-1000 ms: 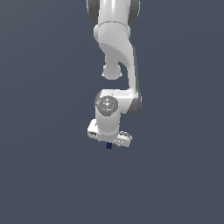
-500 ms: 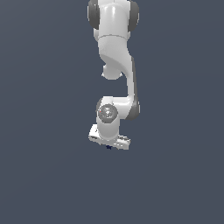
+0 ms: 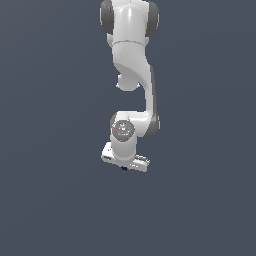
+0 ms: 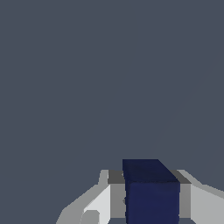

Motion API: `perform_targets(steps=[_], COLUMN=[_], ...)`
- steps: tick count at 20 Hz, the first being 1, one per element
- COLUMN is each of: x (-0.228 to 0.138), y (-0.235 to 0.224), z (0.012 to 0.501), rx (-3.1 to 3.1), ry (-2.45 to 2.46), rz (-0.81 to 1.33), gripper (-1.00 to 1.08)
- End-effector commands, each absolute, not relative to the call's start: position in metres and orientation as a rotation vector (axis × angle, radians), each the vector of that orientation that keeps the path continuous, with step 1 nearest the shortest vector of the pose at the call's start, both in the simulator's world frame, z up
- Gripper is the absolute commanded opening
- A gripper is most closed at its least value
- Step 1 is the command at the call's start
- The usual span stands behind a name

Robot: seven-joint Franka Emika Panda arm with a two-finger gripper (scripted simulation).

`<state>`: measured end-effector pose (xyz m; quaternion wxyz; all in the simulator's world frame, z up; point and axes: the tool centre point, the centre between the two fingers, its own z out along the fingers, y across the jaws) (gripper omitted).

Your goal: Pick up the object and move it to a goal position.

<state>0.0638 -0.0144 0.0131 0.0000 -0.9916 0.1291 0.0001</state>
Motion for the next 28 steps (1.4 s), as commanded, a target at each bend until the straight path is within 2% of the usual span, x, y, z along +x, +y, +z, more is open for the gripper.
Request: perform_targets(steps=[1, 6, 11, 23, 28], x=[0.064, 0.064, 0.062, 0.057, 0.058], y=[-0.014, -0.019, -0.043, -0.172, -0.211], z=[0.013, 0.014, 0.02, 0.052, 0.061], rx=[-3.115, -3.115, -3.115, -3.115, -3.115], ry=[0.406, 0.406, 0.406, 0.406, 0.406], rz=[0.0, 0.0, 0.0, 0.0, 0.0], gripper=[-1.0, -1.0, -1.0, -1.0, -1.0])
